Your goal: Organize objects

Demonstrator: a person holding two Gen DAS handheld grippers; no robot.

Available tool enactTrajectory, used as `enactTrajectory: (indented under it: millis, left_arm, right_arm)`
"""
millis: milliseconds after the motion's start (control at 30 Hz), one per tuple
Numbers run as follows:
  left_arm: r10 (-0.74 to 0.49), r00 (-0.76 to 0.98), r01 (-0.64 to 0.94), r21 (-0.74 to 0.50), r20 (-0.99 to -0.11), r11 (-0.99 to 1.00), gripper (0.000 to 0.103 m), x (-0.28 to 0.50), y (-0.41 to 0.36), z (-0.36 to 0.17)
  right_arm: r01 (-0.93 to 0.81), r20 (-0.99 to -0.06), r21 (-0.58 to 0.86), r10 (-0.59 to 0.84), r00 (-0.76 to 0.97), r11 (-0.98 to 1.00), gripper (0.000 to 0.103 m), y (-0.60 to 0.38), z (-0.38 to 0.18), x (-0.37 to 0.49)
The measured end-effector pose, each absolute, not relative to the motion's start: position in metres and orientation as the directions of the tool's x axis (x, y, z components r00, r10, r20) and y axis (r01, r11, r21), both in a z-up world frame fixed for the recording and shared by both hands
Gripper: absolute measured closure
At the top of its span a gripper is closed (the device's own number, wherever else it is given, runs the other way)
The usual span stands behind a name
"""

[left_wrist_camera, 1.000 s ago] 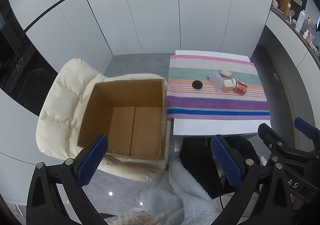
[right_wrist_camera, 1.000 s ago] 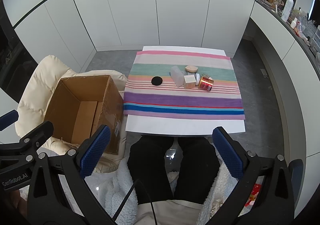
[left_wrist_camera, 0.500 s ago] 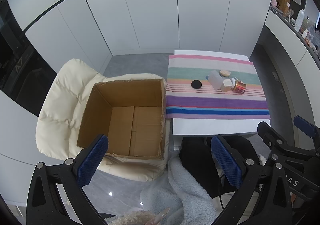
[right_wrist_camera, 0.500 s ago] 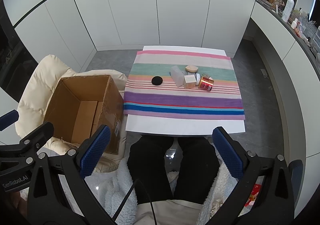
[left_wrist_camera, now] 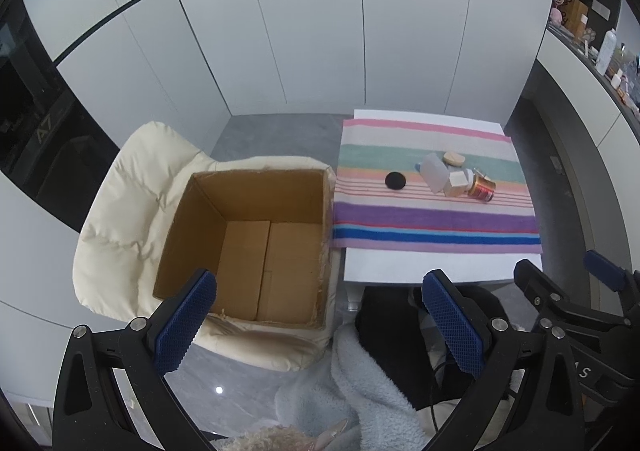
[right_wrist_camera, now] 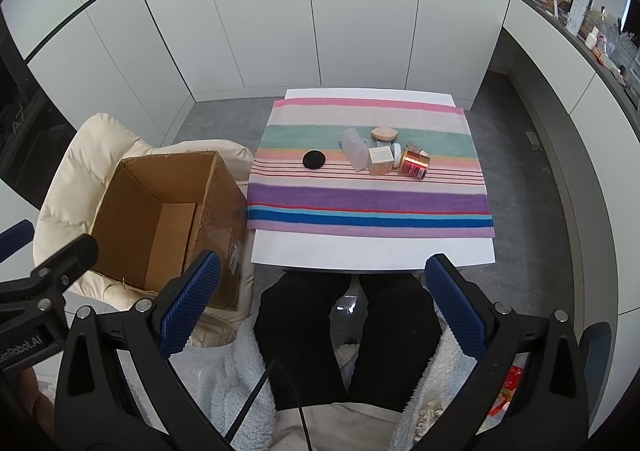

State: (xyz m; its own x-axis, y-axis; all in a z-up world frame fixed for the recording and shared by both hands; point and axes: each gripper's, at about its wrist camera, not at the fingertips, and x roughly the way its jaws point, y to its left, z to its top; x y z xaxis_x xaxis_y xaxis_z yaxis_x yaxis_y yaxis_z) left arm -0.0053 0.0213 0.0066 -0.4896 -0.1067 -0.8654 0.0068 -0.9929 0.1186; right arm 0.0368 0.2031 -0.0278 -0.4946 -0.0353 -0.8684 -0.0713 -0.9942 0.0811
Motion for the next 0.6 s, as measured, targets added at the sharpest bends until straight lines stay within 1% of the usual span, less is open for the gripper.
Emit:
enactTrajectory:
  millis: [467, 600]
  left_arm:
    - [-0.079, -0.47, -0.027, 0.103, -0.879, -0.994, 0.0, -0.021, 0.097, 0.005]
    - [-0.025, -0.479, -0.015, 0.036, -0.877, -0.999, 0.0, -0.03, 0.12, 0.002]
  right_arm:
    - [-0.136, -0.848, 0.095, -0.009, -0.53, -0.986, 0.0, 0.278, -0.027, 0.033]
    - [-0.161, -0.851, 0.113, -0.012, -0.525, -0.981, 0.0, 0.312, -0.031, 0.03]
